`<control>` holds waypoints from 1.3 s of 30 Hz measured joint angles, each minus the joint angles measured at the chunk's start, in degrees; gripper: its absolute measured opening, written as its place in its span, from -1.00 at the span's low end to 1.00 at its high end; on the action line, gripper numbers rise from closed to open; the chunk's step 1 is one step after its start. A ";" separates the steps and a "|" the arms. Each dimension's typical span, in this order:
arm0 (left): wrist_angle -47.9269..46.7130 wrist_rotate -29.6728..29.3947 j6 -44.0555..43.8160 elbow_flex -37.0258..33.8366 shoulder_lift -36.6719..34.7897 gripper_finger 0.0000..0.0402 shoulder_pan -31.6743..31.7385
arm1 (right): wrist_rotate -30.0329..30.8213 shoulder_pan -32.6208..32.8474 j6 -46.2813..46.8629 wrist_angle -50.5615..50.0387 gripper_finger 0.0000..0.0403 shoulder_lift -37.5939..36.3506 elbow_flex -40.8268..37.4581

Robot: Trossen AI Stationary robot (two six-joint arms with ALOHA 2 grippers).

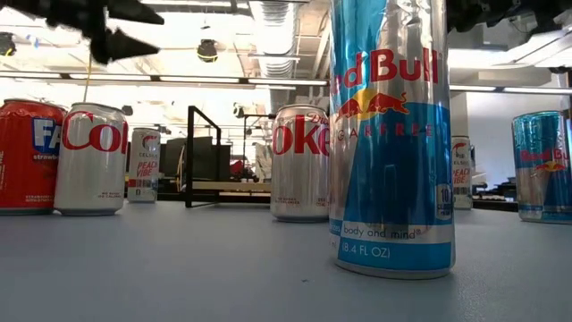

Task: Place canned beverage on shelf
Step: Put the top left blue soda can on the shelf

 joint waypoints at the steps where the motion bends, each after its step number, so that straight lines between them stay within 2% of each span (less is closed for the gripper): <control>1: -1.60 2.11 0.05 2.56 3.34 0.90 0.47 | 0.00 0.00 -0.02 0.02 -1.00 0.23 0.03; 4: -3.24 7.68 2.10 7.95 13.91 0.90 1.54 | 0.00 0.00 -0.02 -0.06 -1.00 0.37 0.04; 8: 1.79 11.23 7.63 11.91 27.74 0.90 1.81 | 0.00 0.02 1.43 -0.12 -1.00 0.69 0.04; 12: 10.08 12.68 11.06 15.50 39.12 0.90 1.81 | 0.00 0.15 3.16 -1.27 -1.00 0.65 0.08; 16: 10.35 11.94 13.24 21.06 47.51 0.90 2.09 | 0.00 0.15 3.34 -4.82 -1.00 0.72 0.08; 20: 5.29 12.93 11.20 28.26 52.10 0.90 3.62 | 0.00 0.15 3.39 -6.33 -1.00 0.72 0.08; 24: 4.08 23.35 8.08 31.74 56.96 0.90 4.72 | 0.00 0.15 3.43 -6.82 -1.00 0.70 0.08; 26: 5.16 26.37 8.14 32.51 59.49 0.90 4.70 | 0.00 0.15 3.41 -6.84 -1.00 0.72 0.08; 39: 9.92 25.49 5.30 32.51 69.53 0.90 5.45 | 0.00 0.15 3.39 -7.04 -1.00 0.70 0.06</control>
